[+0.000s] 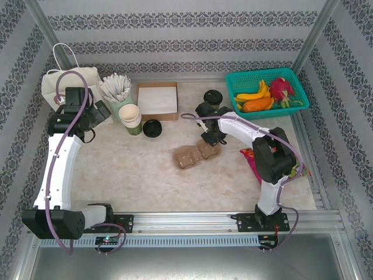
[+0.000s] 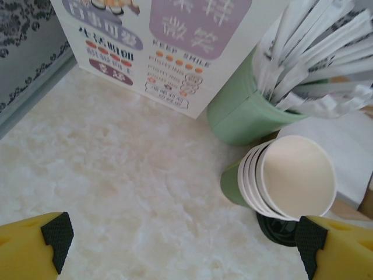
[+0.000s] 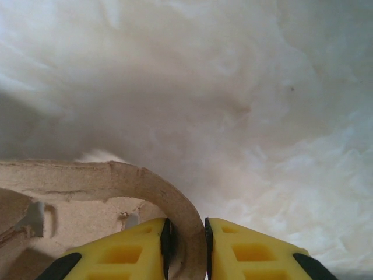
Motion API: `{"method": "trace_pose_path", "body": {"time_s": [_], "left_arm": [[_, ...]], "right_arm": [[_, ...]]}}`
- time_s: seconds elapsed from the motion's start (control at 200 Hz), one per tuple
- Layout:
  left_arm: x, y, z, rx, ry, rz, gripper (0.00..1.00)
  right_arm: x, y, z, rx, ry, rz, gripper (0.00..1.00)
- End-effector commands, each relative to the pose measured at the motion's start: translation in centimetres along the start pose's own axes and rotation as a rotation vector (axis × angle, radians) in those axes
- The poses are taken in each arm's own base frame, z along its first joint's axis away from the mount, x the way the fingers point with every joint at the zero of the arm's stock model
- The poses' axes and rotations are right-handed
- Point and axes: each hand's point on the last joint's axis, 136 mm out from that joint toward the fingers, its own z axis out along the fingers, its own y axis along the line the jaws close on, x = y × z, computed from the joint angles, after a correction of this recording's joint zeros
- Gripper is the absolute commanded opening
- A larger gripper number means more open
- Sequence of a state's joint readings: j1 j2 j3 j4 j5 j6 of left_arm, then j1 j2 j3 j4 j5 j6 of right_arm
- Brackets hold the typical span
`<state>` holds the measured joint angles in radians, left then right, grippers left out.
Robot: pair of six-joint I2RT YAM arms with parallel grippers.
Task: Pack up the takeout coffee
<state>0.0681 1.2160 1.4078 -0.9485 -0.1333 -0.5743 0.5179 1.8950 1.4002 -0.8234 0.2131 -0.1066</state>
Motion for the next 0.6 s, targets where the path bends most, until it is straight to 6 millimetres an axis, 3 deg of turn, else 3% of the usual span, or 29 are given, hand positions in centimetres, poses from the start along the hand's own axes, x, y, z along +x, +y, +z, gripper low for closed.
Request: {"method": "trace_pose_path", "body": {"time_s": [0.0, 0.11, 0.3, 0.445, 0.5, 0.52, 0.595], "left_arm": [[-0.8, 0.4, -1.4, 0.015, -0.009, 0.006, 1.00], [-1.7, 0.2, -1.5, 0.031, -0.017, -0.038, 1.00], [-3.3, 0.0, -0.8, 0.037, -0.018, -0.138, 1.00], [-4.4, -0.1, 0.0, 0.026, -0.022, -0.251, 1.00], [-5.0, -0.1, 0.1, 0.011, -0.028, -0.300, 1.00], [-5.2, -0.1, 0.2, 0.007, -0.031, -0.318, 1.00], [-6.0, 0.0, 0.1, -0.010, -0.050, -0.393, 1.00]], "right_arm": [[0.1, -2.2, 0.7, 0.065, 0.053, -0.085, 0.29], [-2.1, -2.2, -0.3, 0.020, 0.000, -0.055, 0.34], [-5.0, -2.6, -5.3, -0.018, -0.172, 0.080, 0.56], [-4.8, -4.4, -9.9, 0.047, -0.328, 0.248, 0.73], [-4.4, -5.3, -11.9, 0.083, -0.412, 0.324, 0.86], [-4.2, -5.7, -12.6, 0.098, -0.444, 0.352, 0.97], [-3.0, -7.2, -14.9, 0.146, -0.555, 0.466, 0.98]]}}
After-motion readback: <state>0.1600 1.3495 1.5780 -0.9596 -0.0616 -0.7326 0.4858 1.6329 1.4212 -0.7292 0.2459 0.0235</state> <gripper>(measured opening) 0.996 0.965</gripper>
